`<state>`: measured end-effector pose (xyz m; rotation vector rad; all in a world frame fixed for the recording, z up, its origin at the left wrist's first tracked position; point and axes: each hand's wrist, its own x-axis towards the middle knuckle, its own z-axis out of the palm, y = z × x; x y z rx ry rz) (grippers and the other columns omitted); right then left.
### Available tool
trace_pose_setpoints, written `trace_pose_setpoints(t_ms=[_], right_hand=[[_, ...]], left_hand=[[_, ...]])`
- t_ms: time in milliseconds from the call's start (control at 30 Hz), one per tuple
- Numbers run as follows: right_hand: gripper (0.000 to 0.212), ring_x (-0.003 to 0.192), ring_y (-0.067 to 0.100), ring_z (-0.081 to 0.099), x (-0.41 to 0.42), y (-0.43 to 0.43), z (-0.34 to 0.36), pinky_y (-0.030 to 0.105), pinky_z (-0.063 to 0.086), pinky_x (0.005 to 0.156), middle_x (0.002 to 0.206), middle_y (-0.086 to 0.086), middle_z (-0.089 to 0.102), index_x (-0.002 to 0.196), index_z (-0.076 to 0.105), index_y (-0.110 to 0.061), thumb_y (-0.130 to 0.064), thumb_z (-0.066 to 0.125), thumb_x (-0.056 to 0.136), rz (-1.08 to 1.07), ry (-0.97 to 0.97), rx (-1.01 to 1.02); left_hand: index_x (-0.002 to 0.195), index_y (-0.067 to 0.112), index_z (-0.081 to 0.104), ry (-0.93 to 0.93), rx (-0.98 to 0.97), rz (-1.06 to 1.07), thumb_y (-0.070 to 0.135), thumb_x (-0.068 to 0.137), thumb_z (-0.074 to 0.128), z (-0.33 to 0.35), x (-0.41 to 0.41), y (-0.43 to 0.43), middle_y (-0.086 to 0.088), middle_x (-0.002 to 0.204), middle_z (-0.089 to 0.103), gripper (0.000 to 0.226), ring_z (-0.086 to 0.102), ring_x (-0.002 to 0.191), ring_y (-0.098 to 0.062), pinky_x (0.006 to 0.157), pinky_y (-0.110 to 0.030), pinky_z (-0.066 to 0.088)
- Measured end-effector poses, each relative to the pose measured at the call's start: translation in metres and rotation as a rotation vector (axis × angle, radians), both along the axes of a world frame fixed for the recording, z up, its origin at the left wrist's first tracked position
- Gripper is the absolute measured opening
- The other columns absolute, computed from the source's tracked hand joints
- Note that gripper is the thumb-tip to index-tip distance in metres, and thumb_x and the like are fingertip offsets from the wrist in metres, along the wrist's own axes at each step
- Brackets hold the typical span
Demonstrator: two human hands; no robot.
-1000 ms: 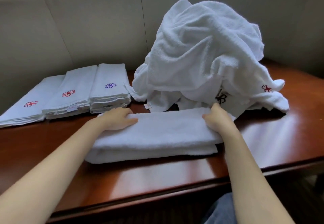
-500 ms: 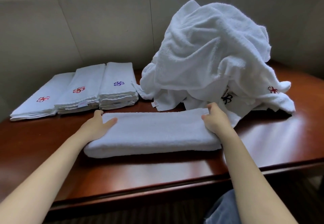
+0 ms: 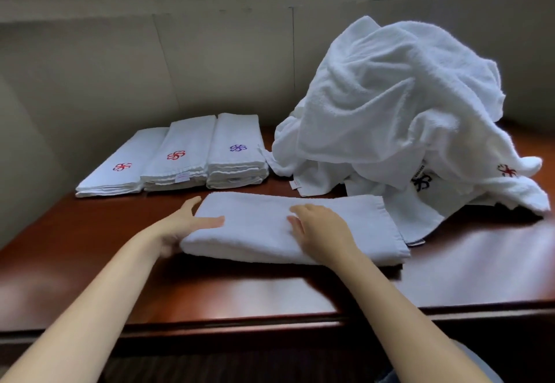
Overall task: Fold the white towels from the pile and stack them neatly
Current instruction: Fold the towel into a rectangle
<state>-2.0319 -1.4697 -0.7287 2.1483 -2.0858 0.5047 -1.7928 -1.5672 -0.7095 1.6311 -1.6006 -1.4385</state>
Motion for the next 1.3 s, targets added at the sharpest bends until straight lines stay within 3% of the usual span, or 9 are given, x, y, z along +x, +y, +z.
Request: trace_pose_setpoints(t_ms=[100, 233, 333, 433, 567, 700, 933, 1067, 1300], right_hand=[[0.017, 0.064, 0.034, 0.064, 0.017, 0.012, 0.005, 0.034, 0.051, 0.053, 0.075, 0.011, 0.068, 0.087, 0.07, -0.004, -0.02, 0.067, 0.085, 0.078, -0.085, -0.524], [0.09, 0.116, 0.03, 0.05, 0.073, 0.032, -0.001, 0.045, 0.044, 0.094, 0.134, 0.008, 0.05, 0.151, 0.016, -0.019, -0.06, 0.051, 0.079, 0.194, -0.131, -0.133], [0.086, 0.104, 0.036, 0.054, 0.082, 0.022, 0.003, 0.036, 0.038, 0.073, 0.129, 0.009, 0.052, 0.152, 0.0, -0.028, -0.023, 0.056, 0.087, 0.046, -0.269, -0.227], [0.037, 0.079, 0.038, 0.057, 0.064, 0.006, 0.034, 0.031, 0.028, 0.059, 0.092, 0.011, 0.064, 0.122, 0.047, -0.015, -0.006, 0.054, 0.087, 0.029, -0.73, -0.398], [0.015, 0.084, 0.019, 0.067, 0.043, -0.001, 0.089, 0.026, 0.052, 0.067, 0.092, 0.002, 0.068, 0.106, 0.056, -0.018, -0.011, 0.054, 0.093, 0.22, -1.666, -0.318], [0.03, 0.097, 0.027, 0.066, 0.022, -0.013, 0.113, 0.042, 0.056, 0.082, 0.11, 0.013, 0.066, 0.126, 0.049, -0.01, -0.011, 0.052, 0.096, 0.178, -2.065, -0.436], [0.043, 0.111, 0.034, 0.055, -0.016, -0.015, 0.019, 0.035, 0.049, 0.096, 0.133, 0.016, 0.049, 0.141, 0.029, -0.009, -0.016, 0.04, 0.1, -0.587, -1.75, -0.007], [0.04, 0.092, 0.033, 0.056, -0.019, -0.005, -0.002, 0.048, 0.05, 0.087, 0.093, 0.007, 0.054, 0.124, 0.038, -0.006, -0.017, 0.053, 0.088, -0.578, -1.169, 0.011], [0.051, 0.115, 0.041, 0.044, 0.008, 0.003, -0.013, 0.04, 0.036, 0.095, 0.127, 0.023, 0.042, 0.136, 0.038, -0.01, -0.019, 0.053, 0.089, -0.376, -0.744, 0.027]], left_hand=[[0.152, 0.03, 0.014, 0.144, -0.036, 0.106, 0.025, 0.081, 0.074, 0.013, -0.003, 0.011, -0.006, 0.148, 0.04, 0.093, 0.057, 0.077, -0.005, 0.054, -0.02, 0.046], [0.151, 0.033, 0.015, 0.334, -0.093, 0.108, 0.022, 0.085, 0.07, 0.046, -0.016, 0.027, -0.006, 0.144, 0.043, 0.086, 0.062, 0.088, -0.014, 0.065, -0.027, 0.051], [0.15, 0.035, 0.015, 0.401, -0.135, 0.059, 0.025, 0.088, 0.065, 0.076, -0.025, 0.038, -0.004, 0.138, 0.047, 0.08, 0.064, 0.092, -0.019, 0.07, -0.029, 0.054], [0.15, 0.028, 0.01, 0.534, -0.231, 0.065, 0.028, 0.091, 0.061, 0.1, -0.028, 0.043, -0.007, 0.103, 0.06, 0.078, 0.066, 0.064, -0.016, 0.054, -0.025, 0.053], [0.151, 0.028, 0.015, 0.396, -0.431, -0.011, 0.047, 0.081, 0.068, 0.107, -0.017, 0.047, -0.005, 0.132, 0.055, 0.089, 0.059, 0.11, -0.017, 0.092, -0.037, 0.048], [0.109, 0.016, 0.074, 0.508, 0.09, -0.402, 0.049, 0.056, 0.086, 0.101, 0.01, 0.052, -0.007, 0.105, 0.073, 0.063, 0.071, 0.093, -0.022, 0.08, -0.039, 0.057], [0.091, 0.017, 0.063, -0.229, -0.151, -0.286, 0.04, 0.088, 0.064, 0.024, 0.019, 0.036, -0.003, 0.094, 0.063, 0.024, 0.056, 0.075, -0.012, 0.063, -0.025, 0.042], [0.091, 0.03, 0.059, -0.356, -0.135, -0.262, 0.051, 0.085, 0.063, 0.003, 0.032, 0.038, 0.013, 0.096, 0.062, 0.023, 0.059, 0.082, 0.0, 0.066, -0.016, 0.046], [0.122, 0.03, 0.04, -0.478, -0.033, -0.411, 0.055, 0.069, 0.074, 0.002, 0.032, 0.055, 0.014, 0.114, 0.056, 0.068, 0.057, 0.102, -0.003, 0.079, -0.024, 0.051]])
